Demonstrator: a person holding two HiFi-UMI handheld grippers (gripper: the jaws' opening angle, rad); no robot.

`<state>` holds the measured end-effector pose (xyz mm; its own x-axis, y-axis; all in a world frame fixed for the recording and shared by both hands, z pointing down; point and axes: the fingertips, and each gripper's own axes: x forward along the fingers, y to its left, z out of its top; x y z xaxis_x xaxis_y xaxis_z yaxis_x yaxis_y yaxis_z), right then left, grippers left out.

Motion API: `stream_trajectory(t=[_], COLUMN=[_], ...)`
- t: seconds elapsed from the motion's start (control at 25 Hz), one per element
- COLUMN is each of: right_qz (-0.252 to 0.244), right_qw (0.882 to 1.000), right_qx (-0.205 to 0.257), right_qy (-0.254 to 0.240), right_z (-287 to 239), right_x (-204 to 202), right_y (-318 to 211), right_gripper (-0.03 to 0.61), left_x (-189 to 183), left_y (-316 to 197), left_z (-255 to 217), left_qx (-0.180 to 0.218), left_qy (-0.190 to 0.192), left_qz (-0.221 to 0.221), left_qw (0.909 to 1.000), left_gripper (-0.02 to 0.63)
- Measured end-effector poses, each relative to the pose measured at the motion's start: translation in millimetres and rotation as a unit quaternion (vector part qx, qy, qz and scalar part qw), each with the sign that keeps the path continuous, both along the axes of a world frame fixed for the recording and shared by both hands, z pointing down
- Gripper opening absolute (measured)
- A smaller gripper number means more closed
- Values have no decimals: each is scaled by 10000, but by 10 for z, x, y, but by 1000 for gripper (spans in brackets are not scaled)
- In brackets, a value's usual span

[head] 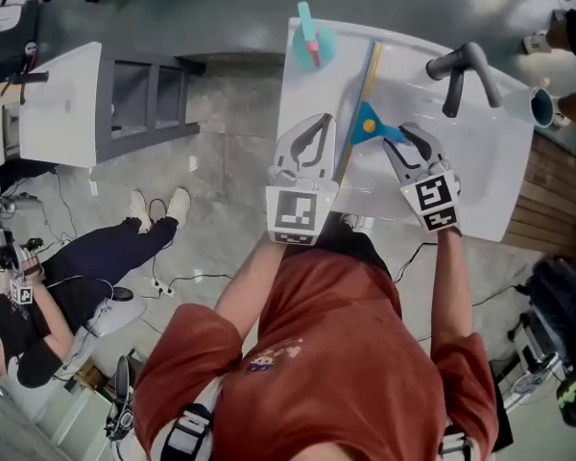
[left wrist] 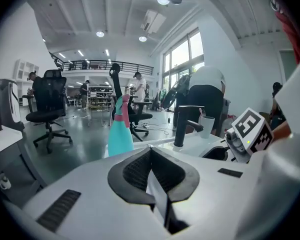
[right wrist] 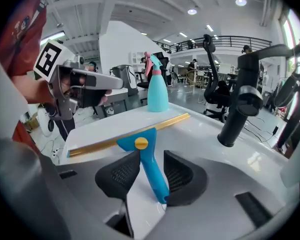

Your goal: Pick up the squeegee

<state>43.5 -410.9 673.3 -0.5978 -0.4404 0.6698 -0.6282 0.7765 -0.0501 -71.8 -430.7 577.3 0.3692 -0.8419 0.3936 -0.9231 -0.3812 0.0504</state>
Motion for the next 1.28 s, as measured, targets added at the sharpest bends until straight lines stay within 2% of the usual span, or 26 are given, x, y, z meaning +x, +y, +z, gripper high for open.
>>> stream_trajectory(t=[0.24, 0.52, 0.8, 0.96, 1.0, 1.28], right_qz=[-745, -1598, -1854, -1899, -1892, -1716], right_qw=[9956, 9766, 9660, 9625, 9625, 9684], right_qx=[-201, 23, 27, 68, 75, 66], right_qy=[538, 1437, 1800, 1935, 1944, 1806], right_z=[282, 499, 598, 641, 651, 637], right_x=[-85, -159, -179, -179, -178, -170], right_y=[2, 4, -8, -2, -1, 0], right_gripper=[181, 192, 190, 160, 142, 129], left_x=[-14, -20, 15, 11, 14, 43], left_y=[-71, -112, -110, -100, -101, -105], left_z=[109, 188, 217, 251, 254, 200], left_qx=[-90, -160, -216, -243, -237, -172], left_qy=[45, 56, 58, 49, 45, 88], left_qz=[52, 59, 101, 130, 130, 118], left_qw=[9999, 9998, 9997, 9996, 9996, 9997], left_gripper=[15, 15, 15, 15, 15, 15])
